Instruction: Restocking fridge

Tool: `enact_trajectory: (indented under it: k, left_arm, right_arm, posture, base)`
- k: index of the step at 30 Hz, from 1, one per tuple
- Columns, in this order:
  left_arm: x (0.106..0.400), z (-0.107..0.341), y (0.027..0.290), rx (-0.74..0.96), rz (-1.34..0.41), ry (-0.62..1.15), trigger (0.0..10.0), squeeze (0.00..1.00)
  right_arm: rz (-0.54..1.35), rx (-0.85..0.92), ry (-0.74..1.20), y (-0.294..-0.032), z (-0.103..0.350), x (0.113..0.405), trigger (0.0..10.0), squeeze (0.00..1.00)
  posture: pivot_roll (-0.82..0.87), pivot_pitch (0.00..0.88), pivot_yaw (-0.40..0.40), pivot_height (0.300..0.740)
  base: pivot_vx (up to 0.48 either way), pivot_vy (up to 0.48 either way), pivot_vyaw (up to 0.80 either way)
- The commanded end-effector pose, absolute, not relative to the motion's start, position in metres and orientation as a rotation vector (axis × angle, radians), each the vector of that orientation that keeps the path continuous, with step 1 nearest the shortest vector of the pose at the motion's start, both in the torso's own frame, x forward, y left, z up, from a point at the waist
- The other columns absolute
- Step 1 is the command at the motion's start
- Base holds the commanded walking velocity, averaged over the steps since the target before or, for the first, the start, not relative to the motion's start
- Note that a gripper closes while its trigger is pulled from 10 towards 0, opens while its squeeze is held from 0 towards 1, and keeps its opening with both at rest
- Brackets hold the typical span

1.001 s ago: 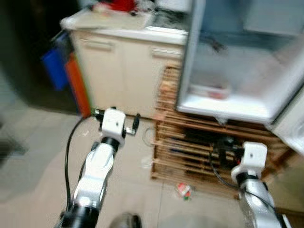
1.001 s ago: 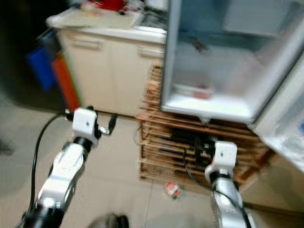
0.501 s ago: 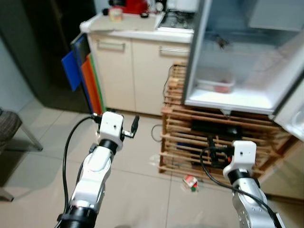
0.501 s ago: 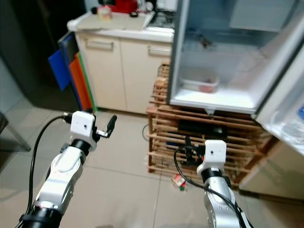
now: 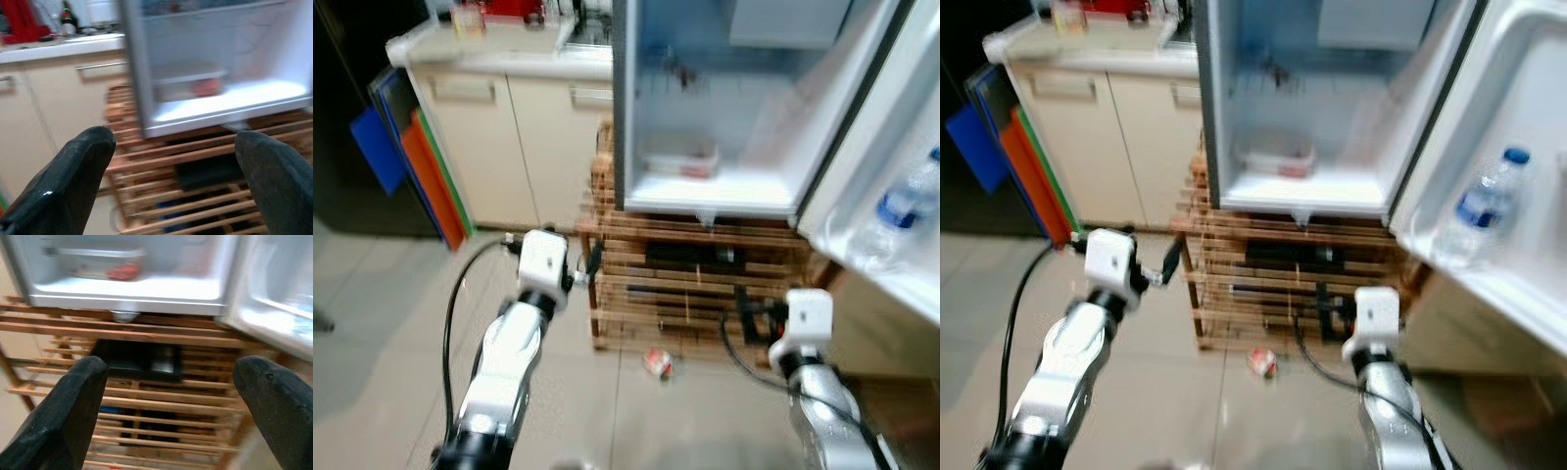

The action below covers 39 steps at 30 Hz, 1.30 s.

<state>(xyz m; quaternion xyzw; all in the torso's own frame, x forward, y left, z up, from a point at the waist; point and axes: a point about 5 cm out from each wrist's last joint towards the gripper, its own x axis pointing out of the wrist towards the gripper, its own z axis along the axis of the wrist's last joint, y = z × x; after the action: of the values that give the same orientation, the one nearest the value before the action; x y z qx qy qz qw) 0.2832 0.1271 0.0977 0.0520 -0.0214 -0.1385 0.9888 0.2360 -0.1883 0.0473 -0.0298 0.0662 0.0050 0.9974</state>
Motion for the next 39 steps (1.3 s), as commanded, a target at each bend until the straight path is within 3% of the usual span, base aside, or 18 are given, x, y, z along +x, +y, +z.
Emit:
enact_trajectory:
  k: [1, 15, 27, 34, 39]
  left_arm:
    - [0.284, 0.103, 0.122, 0.099, -0.294, -0.07, 10.0, 0.0]
    - [0.284, 0.103, 0.12, 0.079, -0.31, -0.075, 10.0, 0.0]
    - [0.286, 0.101, 0.124, 0.07, -0.284, -0.069, 10.0, 0.0]
    - [0.291, 0.103, 0.128, 0.077, -0.274, -0.069, 10.0, 0.0]
    - [0.293, 0.101, 0.13, 0.085, -0.257, -0.054, 10.0, 0.0]
  right_arm:
    - [-0.003, -0.066, 0.128, -0.194, 0.049, 0.237, 10.0, 0.0]
    - [0.003, -0.061, 0.129, -0.198, 0.047, 0.234, 10.0, 0.0]
    - [0.093, -0.11, 0.391, -0.215, -0.008, 0.185, 10.0, 0.0]
    - [-0.014, -0.195, 0.629, -0.253, -0.042, 0.17, 10.0, 0.0]
    - [-0.085, -0.373, 0.816, -0.285, -0.054, 0.158, 10.0, 0.0]
  posture:
    - [0.06, 0.0, 0.01, 0.74]
    - [0.05, 0.0, 0.007, 0.74]
    - [0.04, 0.0, 0.015, 0.74]
    - [0.05, 0.0, 0.025, 0.74]
    - [0.06, 0.0, 0.028, 0.74]
  base:
    - [0.0, -0.48, 0.0]
    - [0.0, -0.44, 0.0]
    - [0.0, 0.0, 0.0]
    - [0.0, 0.0, 0.0]
    - [0.0, 0.0, 0.0]
